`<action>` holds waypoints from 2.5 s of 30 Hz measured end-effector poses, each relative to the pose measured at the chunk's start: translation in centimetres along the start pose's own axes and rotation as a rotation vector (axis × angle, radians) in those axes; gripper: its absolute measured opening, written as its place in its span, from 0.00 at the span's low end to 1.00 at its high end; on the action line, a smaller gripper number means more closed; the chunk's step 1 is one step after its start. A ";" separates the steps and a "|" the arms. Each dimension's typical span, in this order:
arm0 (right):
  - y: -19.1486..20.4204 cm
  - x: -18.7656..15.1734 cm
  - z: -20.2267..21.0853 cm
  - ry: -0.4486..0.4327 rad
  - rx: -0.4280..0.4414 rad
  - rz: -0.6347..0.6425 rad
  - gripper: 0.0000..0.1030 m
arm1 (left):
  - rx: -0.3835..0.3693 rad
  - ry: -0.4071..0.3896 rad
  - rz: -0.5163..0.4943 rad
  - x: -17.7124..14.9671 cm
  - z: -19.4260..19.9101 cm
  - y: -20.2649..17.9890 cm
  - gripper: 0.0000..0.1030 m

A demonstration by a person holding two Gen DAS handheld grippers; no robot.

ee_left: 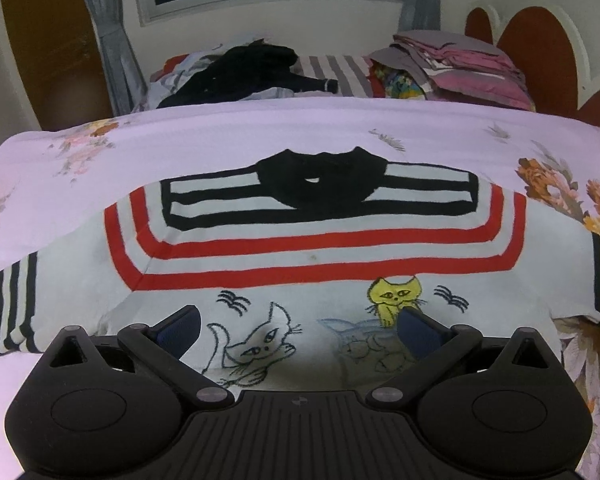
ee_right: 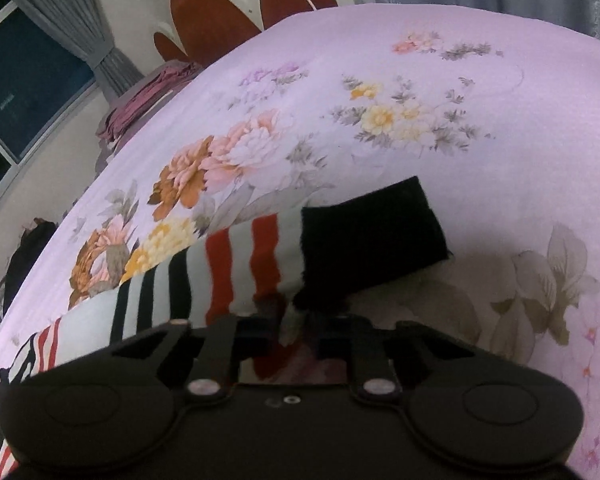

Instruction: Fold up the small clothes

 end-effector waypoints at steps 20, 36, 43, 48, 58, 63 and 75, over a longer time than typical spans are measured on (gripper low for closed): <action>23.9 -7.4 5.0 -0.011 0.413 0.431 0.08 | -0.025 -0.059 0.040 1.3 0.5 6.6 1.00; 35.2 -21.6 6.5 0.246 0.585 0.597 0.20 | -0.127 -0.040 0.078 0.3 -2.3 10.7 1.00; 27.3 -18.5 8.3 0.137 0.424 0.584 0.30 | -0.310 0.022 0.061 -0.2 -5.6 5.1 1.00; 22.1 -16.7 7.6 0.104 0.301 0.531 0.36 | -0.389 0.030 0.085 -0.5 -7.6 2.4 0.99; 19.6 -15.5 5.4 0.094 0.227 0.487 0.43 | -0.415 0.057 0.159 -0.9 -9.5 2.1 0.29; 19.4 -15.6 4.5 0.113 0.214 0.480 0.43 | -0.456 0.023 0.249 0.2 -8.9 3.5 0.05; 21.0 -15.8 2.8 0.109 0.202 0.482 0.29 | -0.354 -0.113 0.326 2.4 -6.3 11.9 0.01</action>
Point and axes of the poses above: each gripper's, at about its wrist camera, not at the fingertips, and z roughly against the way its jaws point, y to its left, x to its top, the point moved 7 cm from there along -z, roughly the way its jaws point, and after that the axes turned 2 degrees about -y, right-handed, at the moved point
